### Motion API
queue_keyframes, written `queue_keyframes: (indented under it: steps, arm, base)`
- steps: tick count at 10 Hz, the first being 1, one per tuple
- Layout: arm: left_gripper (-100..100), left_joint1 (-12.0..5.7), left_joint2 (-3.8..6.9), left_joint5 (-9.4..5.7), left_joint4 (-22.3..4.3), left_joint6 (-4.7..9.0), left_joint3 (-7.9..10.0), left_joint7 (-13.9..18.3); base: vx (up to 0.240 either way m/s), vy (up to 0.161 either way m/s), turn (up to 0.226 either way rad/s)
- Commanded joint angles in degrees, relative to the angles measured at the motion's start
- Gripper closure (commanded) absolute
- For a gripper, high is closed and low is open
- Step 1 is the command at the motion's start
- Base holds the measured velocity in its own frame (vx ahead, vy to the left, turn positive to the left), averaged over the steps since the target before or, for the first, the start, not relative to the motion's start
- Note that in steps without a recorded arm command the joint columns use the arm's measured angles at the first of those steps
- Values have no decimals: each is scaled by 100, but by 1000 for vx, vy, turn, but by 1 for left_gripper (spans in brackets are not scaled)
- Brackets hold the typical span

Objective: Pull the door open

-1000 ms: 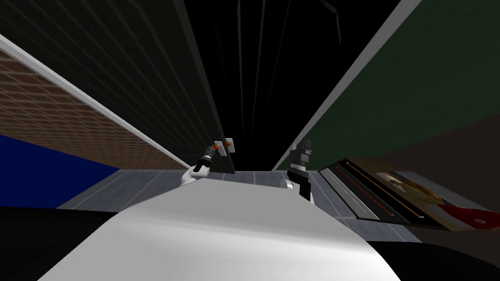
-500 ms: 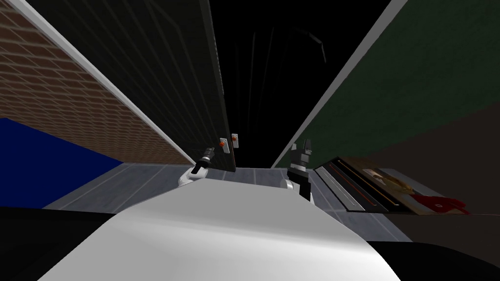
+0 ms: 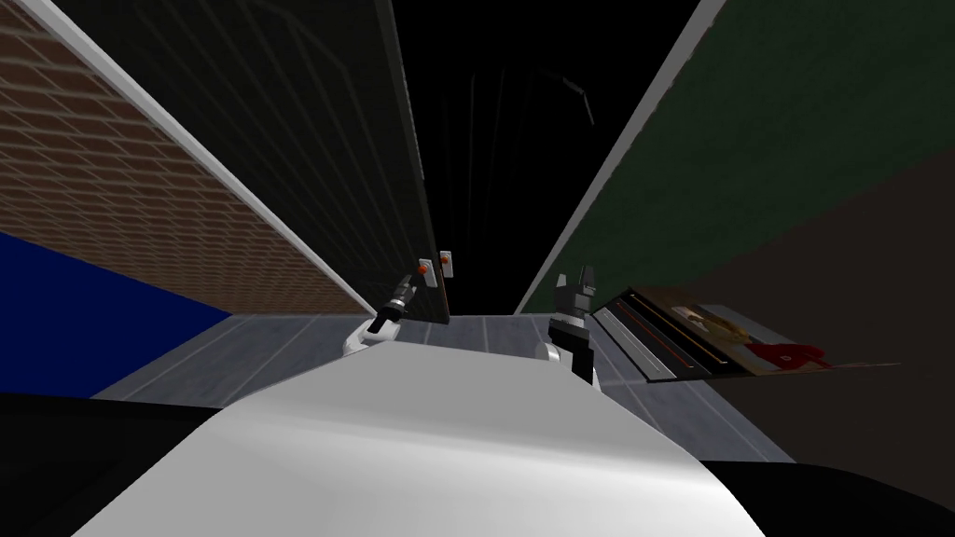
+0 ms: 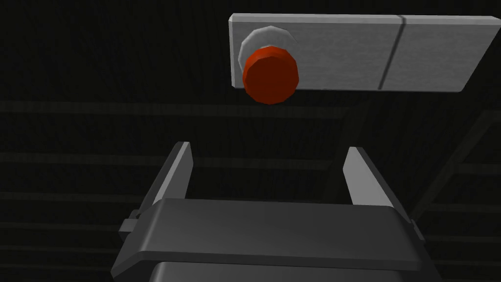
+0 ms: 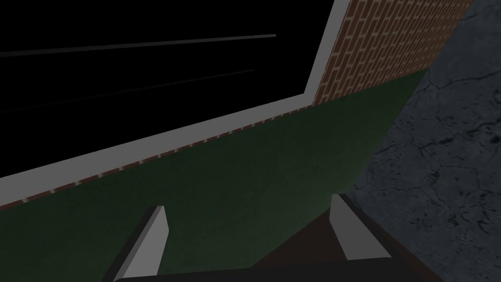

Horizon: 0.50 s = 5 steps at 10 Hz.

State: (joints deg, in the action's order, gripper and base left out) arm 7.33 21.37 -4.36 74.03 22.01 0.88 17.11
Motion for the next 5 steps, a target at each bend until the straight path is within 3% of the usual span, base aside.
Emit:
queue_keyframes:
  steps: [1, 3, 5]
  arm:
    - [-100, -28, 11, -17, -138, -47, 126, -40]
    - [-100, -88, -4, -20, -198, -69, 168, -64]
    - [-100, -172, -36, -15, -208, -76, 154, -79]
  base:
    - [100, 76, 92]
    - [176, 103, 6]
    - [181, -11, -69]
